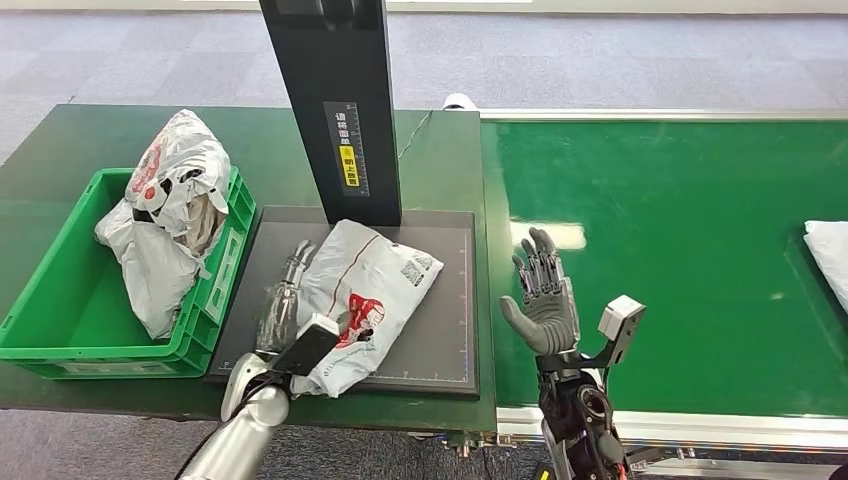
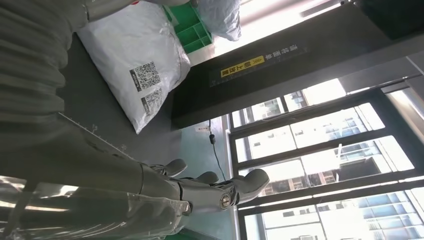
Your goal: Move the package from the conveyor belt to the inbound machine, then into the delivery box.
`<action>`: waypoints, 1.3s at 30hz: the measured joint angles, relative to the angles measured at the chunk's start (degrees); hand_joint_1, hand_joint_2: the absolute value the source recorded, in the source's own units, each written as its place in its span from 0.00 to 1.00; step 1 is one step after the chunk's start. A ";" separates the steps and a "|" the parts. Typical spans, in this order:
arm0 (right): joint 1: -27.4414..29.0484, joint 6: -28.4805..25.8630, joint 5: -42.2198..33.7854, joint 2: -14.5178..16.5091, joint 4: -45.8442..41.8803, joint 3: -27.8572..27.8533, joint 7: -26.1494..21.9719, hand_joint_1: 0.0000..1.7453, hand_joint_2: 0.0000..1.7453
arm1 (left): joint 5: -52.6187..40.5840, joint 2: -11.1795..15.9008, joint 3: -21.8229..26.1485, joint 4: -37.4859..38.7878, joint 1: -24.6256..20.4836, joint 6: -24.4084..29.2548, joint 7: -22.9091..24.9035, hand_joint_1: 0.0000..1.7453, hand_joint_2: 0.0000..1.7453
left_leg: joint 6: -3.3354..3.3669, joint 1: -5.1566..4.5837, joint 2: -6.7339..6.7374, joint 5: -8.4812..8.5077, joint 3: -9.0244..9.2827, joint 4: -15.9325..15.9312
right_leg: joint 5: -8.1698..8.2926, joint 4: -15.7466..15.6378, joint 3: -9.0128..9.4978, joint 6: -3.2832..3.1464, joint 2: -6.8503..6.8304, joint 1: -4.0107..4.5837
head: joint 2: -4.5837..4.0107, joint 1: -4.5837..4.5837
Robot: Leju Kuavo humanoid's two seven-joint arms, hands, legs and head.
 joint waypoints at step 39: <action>2.50 -0.22 0.59 0.02 -0.10 -2.30 0.34 0.00 1.00 | -2.73 6.74 -7.89 -4.25 4.61 -0.69 1.04 1.00 1.00 | 0.00 0.00 0.00 -0.01 0.09 -0.03 | -0.03 0.00 0.09 -0.01 0.00 0.00 | 0.00 -0.01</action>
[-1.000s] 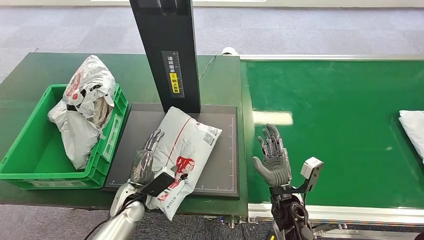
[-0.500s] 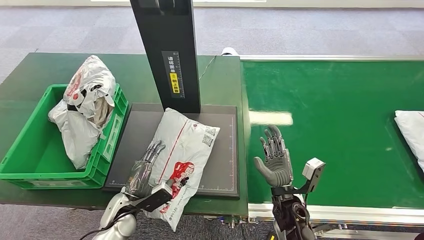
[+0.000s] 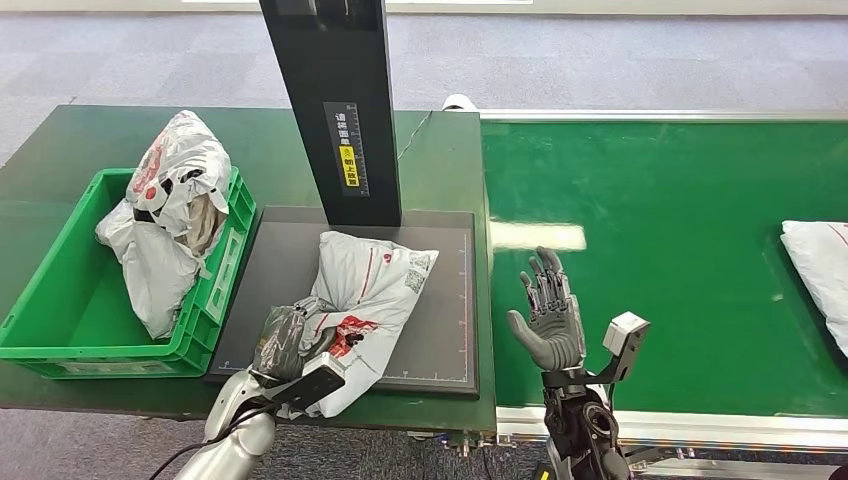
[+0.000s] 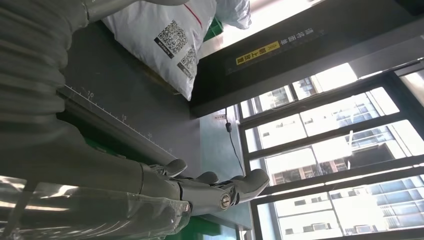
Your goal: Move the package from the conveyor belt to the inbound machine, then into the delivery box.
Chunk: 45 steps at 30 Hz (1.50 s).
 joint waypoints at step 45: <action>-0.61 0.21 1.45 -1.91 4.75 -3.73 -2.95 0.00 1.00 | 39.24 6.23 12.88 -67.73 28.04 11.26 -11.85 0.86 1.00 | -0.02 0.02 0.04 0.00 -0.36 -0.01 | -0.02 0.00 -0.39 -0.01 0.04 0.02 | 0.00 0.00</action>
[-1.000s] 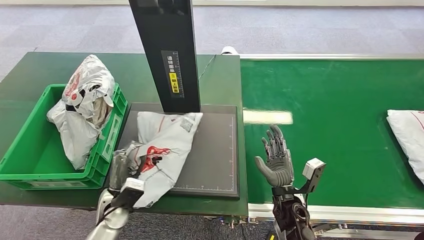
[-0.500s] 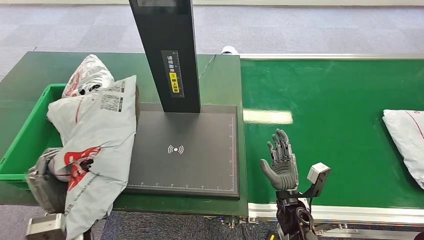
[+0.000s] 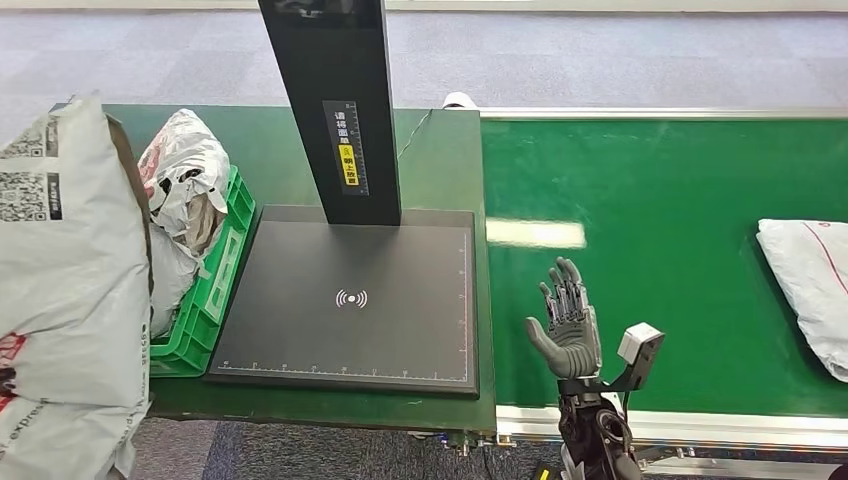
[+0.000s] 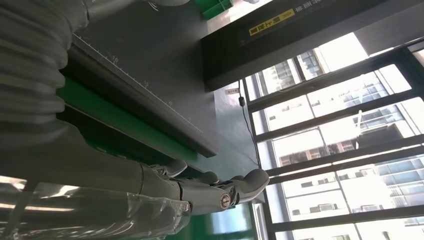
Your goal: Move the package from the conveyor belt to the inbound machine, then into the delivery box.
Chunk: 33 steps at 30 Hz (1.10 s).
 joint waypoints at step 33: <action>-9.30 1.73 2.00 1.34 10.68 1.58 -0.36 0.00 1.00 | -48.49 14.32 5.69 87.06 -58.89 -6.48 24.32 0.97 1.00 | -0.26 0.12 0.26 0.61 -0.27 0.01 | 0.60 0.08 -0.40 -0.28 0.19 0.13 | 0.00 -0.07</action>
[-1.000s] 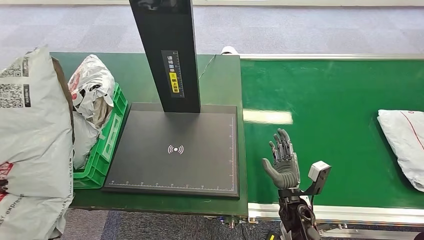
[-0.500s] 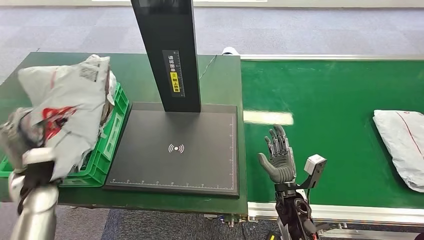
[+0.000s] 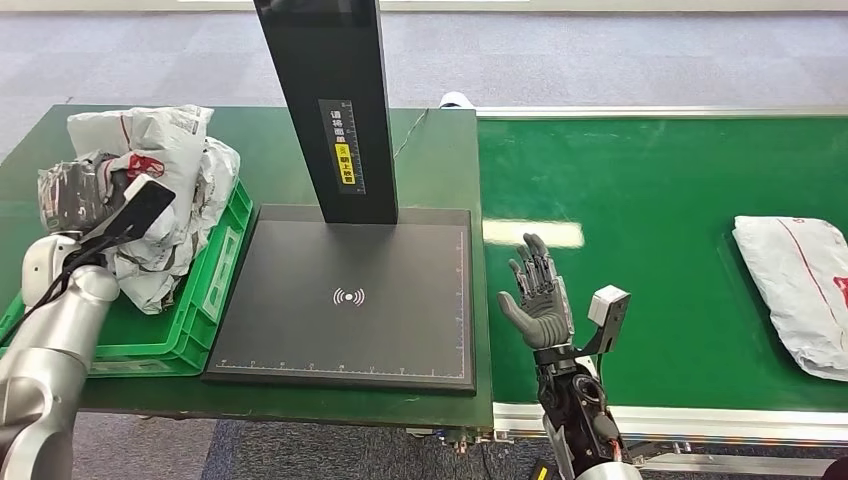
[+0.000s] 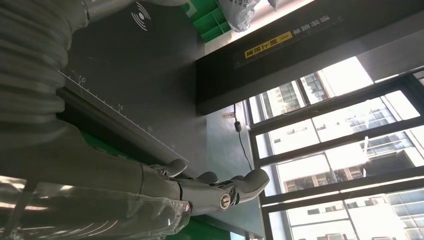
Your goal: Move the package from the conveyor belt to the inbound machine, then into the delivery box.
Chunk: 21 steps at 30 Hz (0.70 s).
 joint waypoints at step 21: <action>-1.33 0.03 0.02 -0.11 2.71 0.40 -0.09 0.00 1.00 | 4.81 6.71 5.26 5.96 1.38 -5.66 -0.79 0.87 1.00 | 0.00 0.00 0.05 0.00 -0.26 0.00 | -0.02 0.00 -0.26 0.00 0.04 0.00 | 0.00 0.01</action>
